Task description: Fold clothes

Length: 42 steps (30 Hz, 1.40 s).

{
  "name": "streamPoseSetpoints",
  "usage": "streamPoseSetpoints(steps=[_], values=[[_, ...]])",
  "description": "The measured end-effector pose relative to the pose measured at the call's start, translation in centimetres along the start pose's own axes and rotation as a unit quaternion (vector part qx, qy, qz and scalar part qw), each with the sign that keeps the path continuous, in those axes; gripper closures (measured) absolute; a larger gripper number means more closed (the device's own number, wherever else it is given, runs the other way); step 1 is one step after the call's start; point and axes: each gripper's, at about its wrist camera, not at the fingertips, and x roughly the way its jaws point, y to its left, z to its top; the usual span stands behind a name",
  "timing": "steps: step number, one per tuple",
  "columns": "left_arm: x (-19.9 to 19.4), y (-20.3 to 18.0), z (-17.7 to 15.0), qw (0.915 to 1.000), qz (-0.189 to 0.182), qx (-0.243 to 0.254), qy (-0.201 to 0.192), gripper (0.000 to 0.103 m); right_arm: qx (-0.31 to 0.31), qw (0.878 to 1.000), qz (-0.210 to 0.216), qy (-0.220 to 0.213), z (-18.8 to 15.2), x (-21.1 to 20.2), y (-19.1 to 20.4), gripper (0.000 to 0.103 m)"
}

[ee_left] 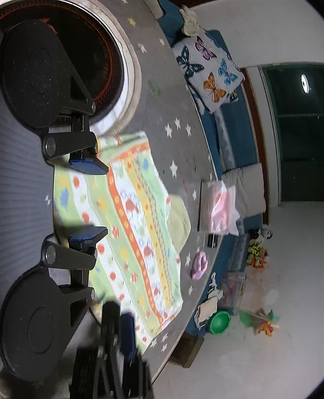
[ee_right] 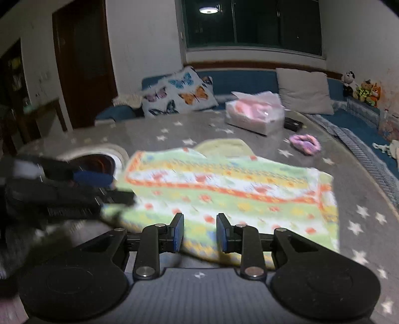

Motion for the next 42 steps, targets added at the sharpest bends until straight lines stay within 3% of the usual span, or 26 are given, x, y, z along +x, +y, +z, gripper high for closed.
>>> streamPoseSetpoints(steps=[5,8,17,22,26,32,34,38,40,42], values=[[0.7,-0.6,-0.9,0.9999,0.004,0.01,0.007,0.054,-0.018,1.0,-0.003,0.02,-0.9,1.7,1.0,0.074],[0.3,-0.8,-0.8,0.9999,0.002,0.012,0.003,0.054,-0.023,1.0,-0.006,0.008,-1.4,0.5,1.2,0.074],[0.1,-0.8,-1.4,0.9999,0.005,0.012,0.003,0.052,0.054,0.994,-0.091,0.0,-2.8,-1.6,-4.5,0.074],[-0.1,-0.8,-1.5,0.9999,0.008,0.012,0.003,0.052,0.073,0.992,-0.105,-0.019,-3.0,-3.1,-6.1,0.074],[-0.3,-0.7,-1.5,0.9999,0.009,0.005,0.004,0.052,0.094,0.99,-0.106,-0.006,-3.4,-2.6,-7.3,0.076],[-1.4,-0.4,-1.7,0.9999,0.006,-0.01,0.005,0.043,0.084,0.992,-0.095,-0.012,-3.5,-3.6,-5.6,0.067],[-1.7,-0.5,-1.9,0.9999,0.007,-0.012,0.006,0.035,0.079,0.993,-0.088,-0.01,-3.7,-3.8,-4.9,0.066],[-2.3,-0.5,-2.6,0.9998,0.012,-0.015,0.011,0.03,0.069,0.995,-0.078,-0.007,-4.2,-4.2,-3.5,0.05],[-2.6,-0.5,-2.8,0.9997,0.013,-0.016,0.011,0.024,0.066,0.995,-0.078,-0.009,-4.4,-4.4,-2.8,0.048],[-3.1,-0.5,-3.0,0.9997,0.015,-0.016,0.01,0.019,0.069,0.995,-0.078,-0.011,-4.5,-4.7,-2.4,0.034]])
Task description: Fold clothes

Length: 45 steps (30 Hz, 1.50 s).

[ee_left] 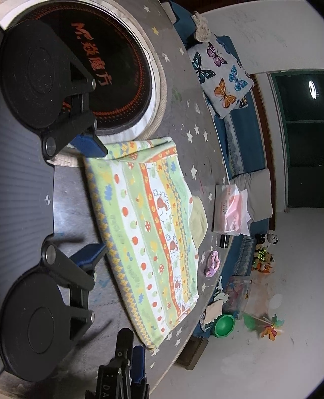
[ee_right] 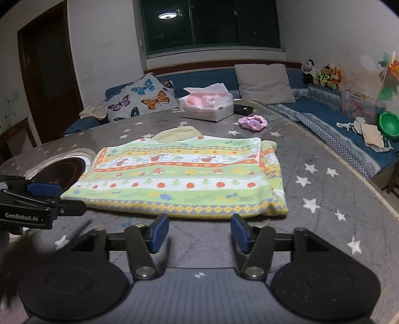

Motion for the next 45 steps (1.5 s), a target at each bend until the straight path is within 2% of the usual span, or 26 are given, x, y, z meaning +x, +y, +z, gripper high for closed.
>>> streamPoseSetpoints(steps=[4,6,10,20,45], values=[[-1.1,-0.3,-0.5,1.0,0.0,0.006,-0.005,0.011,0.008,1.0,0.002,-0.003,-0.6,-0.8,0.6,0.031],[-1.5,-0.4,-0.8,0.9999,0.0,0.008,-0.007,0.009,0.012,1.0,0.002,-0.004,-0.9,-1.1,0.9,0.021],[-2.2,-0.4,-1.3,0.9999,0.002,0.009,-0.009,0.003,0.01,1.0,0.005,-0.001,-1.5,-1.5,1.9,0.02],[-2.9,-0.2,-2.8,1.0,0.008,0.004,0.003,0.0,0.004,1.0,-0.003,0.002,-2.5,-2.1,3.6,0.002],[-4.9,-0.7,-4.6,0.9999,0.01,0.007,-0.005,0.0,0.012,1.0,-0.009,-0.004,-4.1,-3.8,5.0,0.0]])
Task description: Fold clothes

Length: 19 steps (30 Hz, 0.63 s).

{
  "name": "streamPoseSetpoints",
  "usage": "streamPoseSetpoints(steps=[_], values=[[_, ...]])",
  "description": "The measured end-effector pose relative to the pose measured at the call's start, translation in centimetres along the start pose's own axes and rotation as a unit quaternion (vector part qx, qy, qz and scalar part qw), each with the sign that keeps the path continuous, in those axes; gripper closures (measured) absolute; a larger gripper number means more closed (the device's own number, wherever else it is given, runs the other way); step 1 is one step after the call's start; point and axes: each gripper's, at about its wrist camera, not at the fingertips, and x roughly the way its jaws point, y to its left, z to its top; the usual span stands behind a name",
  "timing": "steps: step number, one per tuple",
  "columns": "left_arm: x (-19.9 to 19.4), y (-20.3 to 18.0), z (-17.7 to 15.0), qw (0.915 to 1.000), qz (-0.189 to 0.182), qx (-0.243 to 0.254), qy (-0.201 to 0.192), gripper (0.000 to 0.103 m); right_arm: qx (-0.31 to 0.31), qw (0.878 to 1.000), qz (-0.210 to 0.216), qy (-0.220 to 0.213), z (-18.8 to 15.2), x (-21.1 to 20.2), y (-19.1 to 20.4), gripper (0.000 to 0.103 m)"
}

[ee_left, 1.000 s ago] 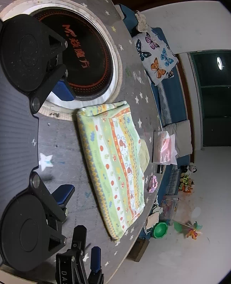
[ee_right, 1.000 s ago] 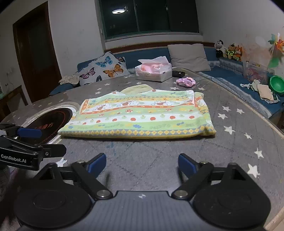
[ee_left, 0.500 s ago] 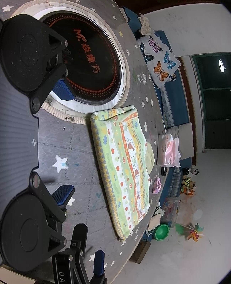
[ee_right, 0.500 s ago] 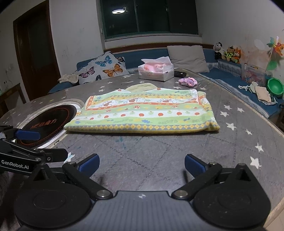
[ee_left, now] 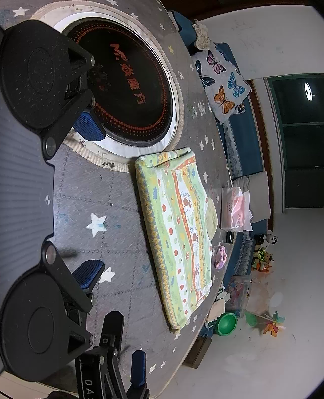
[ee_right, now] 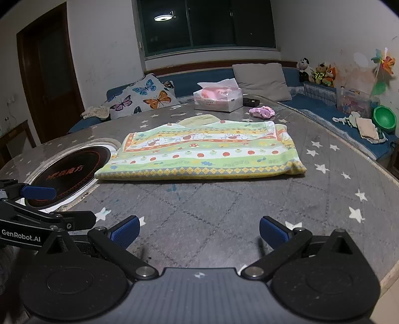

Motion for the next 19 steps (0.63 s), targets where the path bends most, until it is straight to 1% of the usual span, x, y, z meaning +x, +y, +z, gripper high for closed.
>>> streamPoseSetpoints(steps=[15,19], values=[[-0.88,-0.25,-0.47,0.9999,0.003,-0.001,-0.012,0.0,0.004,1.0,0.004,-0.002,-0.64,-0.74,0.69,0.0],[-1.03,-0.16,-0.59,0.9999,-0.002,-0.004,-0.012,0.0,0.004,1.0,0.006,-0.003,-0.72,-0.85,0.94,0.0]])
